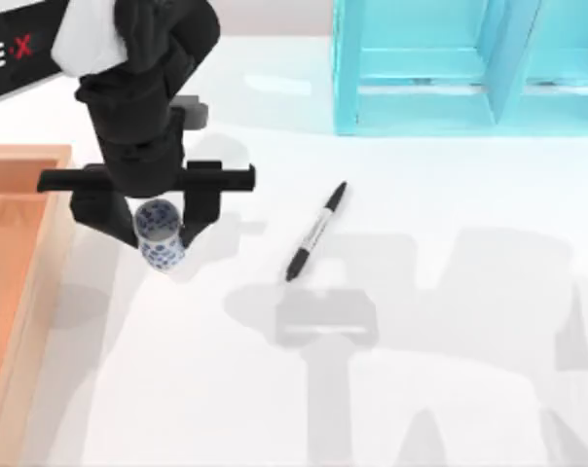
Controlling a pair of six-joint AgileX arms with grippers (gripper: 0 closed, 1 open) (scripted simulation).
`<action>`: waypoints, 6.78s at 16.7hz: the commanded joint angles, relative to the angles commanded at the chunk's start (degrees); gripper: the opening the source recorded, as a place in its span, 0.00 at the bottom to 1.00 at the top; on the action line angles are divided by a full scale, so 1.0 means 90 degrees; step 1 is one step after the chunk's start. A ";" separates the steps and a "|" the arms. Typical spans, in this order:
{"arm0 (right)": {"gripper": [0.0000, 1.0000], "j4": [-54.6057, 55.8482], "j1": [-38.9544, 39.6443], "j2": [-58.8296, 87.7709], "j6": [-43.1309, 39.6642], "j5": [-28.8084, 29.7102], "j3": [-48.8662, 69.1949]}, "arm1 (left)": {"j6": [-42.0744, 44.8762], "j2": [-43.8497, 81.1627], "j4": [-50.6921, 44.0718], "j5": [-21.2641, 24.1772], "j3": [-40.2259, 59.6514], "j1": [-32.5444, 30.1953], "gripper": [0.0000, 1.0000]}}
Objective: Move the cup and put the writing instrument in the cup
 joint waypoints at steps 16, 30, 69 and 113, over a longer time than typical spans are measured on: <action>1.00 0.0000 0.0000 0.0000 0.0000 0.0000 0.0000 | 0.0004 0.0263 0.1074 -0.0003 -0.0814 -0.0011 0.38; 1.00 0.0000 0.0000 0.0000 0.0000 0.0000 0.0000 | 0.0004 0.0263 0.1074 -0.0003 -0.0814 -0.0011 1.00; 1.00 0.0000 0.0000 0.0000 0.0000 0.0000 0.0000 | 0.1035 0.3510 -0.1334 -0.1285 0.5084 -0.1854 1.00; 1.00 0.0000 0.0000 0.0000 0.0000 0.0000 0.0000 | 0.1226 0.3656 0.0825 -0.1013 0.3533 -0.1784 0.00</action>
